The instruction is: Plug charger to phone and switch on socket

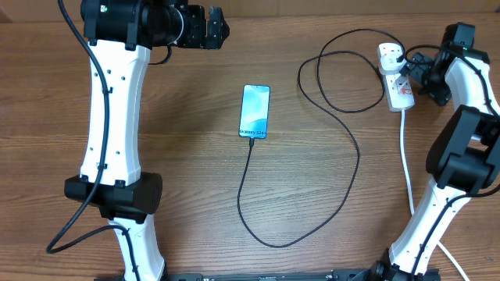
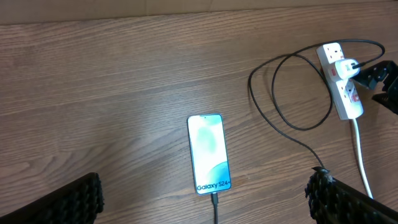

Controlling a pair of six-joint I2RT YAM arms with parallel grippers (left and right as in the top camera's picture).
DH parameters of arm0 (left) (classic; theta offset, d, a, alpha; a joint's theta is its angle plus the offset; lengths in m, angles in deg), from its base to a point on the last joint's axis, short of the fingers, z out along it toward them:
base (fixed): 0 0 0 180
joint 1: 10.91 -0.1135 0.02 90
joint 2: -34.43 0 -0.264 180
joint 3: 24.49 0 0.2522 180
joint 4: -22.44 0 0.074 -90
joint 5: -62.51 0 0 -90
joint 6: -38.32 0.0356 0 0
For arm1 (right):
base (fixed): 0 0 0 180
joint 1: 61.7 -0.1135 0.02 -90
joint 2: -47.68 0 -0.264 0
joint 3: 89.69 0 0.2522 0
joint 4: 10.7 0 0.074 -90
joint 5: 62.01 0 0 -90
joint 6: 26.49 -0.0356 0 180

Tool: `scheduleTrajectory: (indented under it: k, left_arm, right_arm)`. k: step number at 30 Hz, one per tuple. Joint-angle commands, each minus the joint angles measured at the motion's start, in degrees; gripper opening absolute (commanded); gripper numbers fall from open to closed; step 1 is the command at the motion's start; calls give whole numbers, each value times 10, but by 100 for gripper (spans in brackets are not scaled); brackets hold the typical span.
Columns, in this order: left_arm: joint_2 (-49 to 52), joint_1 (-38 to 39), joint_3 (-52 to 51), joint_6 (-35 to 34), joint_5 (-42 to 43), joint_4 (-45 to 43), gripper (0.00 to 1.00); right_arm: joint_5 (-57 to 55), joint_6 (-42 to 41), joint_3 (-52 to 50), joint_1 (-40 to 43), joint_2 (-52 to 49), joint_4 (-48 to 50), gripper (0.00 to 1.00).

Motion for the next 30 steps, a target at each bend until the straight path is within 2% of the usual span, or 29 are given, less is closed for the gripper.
scheduleTrajectory:
  k: [1,9,17,22,30]
  left_arm:
    - [4,2,2,-2,-2,-3,100]
    - [4,2,2,-2,-2,-3,100]
    - [4,1,2,-2,-2,-3,100]
    - [4,1,2,-2,-2,-3,100]
    - [4,1,2,-2,-2,-3,100]
  right_arm:
    - [60,41,2,-14,-32,-5,100]
    - [88,58,4,-13,-31,-15,100]
    - [78,53,75,7,19,-92,100]
    - [49,37,110,27,96,-156,100]
    - [51,4,111,50,281,-262,100]
